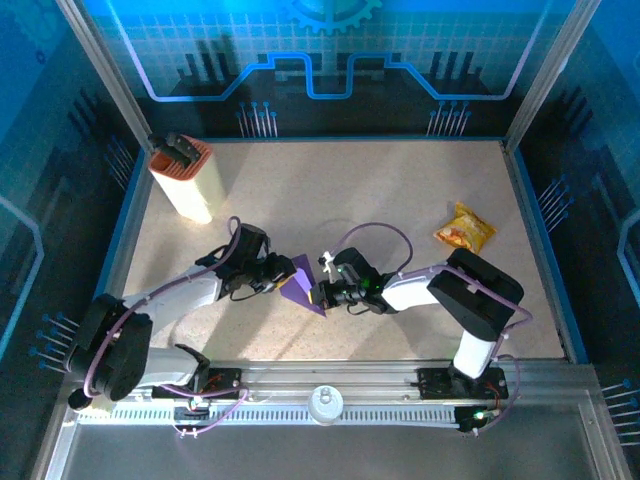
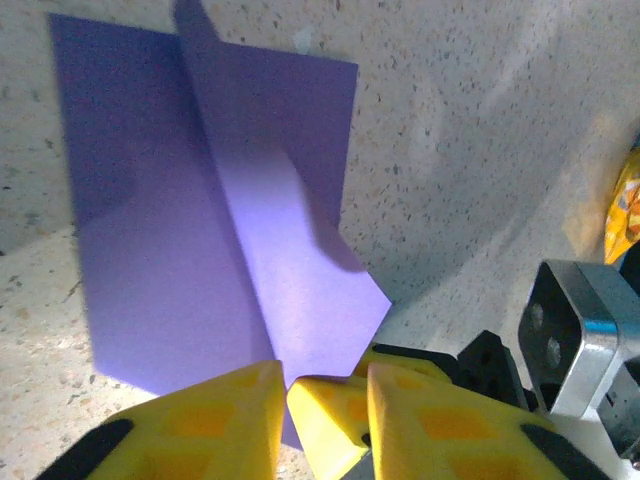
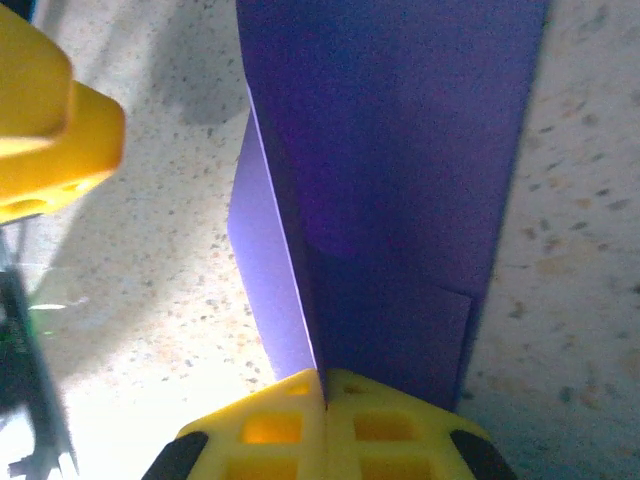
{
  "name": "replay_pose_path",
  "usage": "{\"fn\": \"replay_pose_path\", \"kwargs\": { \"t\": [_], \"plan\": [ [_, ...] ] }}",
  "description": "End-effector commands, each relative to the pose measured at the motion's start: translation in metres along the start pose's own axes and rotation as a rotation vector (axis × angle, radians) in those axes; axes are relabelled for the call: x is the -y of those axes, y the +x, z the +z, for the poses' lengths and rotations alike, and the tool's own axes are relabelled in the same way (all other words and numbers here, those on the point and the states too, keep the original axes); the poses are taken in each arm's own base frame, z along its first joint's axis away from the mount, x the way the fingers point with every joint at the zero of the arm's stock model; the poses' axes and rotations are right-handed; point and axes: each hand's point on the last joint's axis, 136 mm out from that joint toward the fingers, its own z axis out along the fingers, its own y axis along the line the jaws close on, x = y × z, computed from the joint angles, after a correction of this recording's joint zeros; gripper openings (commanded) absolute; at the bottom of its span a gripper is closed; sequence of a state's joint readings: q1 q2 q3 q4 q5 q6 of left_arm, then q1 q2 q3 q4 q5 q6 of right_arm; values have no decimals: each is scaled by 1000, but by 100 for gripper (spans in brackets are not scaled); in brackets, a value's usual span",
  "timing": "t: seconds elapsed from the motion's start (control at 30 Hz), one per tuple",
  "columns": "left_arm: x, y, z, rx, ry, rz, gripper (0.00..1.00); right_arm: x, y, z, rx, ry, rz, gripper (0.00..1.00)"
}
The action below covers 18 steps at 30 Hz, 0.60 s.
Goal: Fold a paper plane with a square sheet of paper (pick it up from the middle)
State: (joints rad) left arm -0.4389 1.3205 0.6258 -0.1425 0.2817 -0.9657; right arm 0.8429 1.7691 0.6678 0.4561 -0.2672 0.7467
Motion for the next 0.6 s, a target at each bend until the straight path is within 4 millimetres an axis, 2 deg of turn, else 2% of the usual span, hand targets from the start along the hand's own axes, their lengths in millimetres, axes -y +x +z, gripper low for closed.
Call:
{"fn": "replay_pose_path", "kwargs": {
  "t": [0.0,0.23,0.57],
  "plan": [
    [14,2,5,-37,51,38,25,-4,8,4,-39,-87,97,4],
    [9,1,13,-45,37,38,12,4,13,6,-56,-142,200,3],
    [5,3,22,-62,33,40,10,17,16,7,-37,-199,313,1]
  ]
}}
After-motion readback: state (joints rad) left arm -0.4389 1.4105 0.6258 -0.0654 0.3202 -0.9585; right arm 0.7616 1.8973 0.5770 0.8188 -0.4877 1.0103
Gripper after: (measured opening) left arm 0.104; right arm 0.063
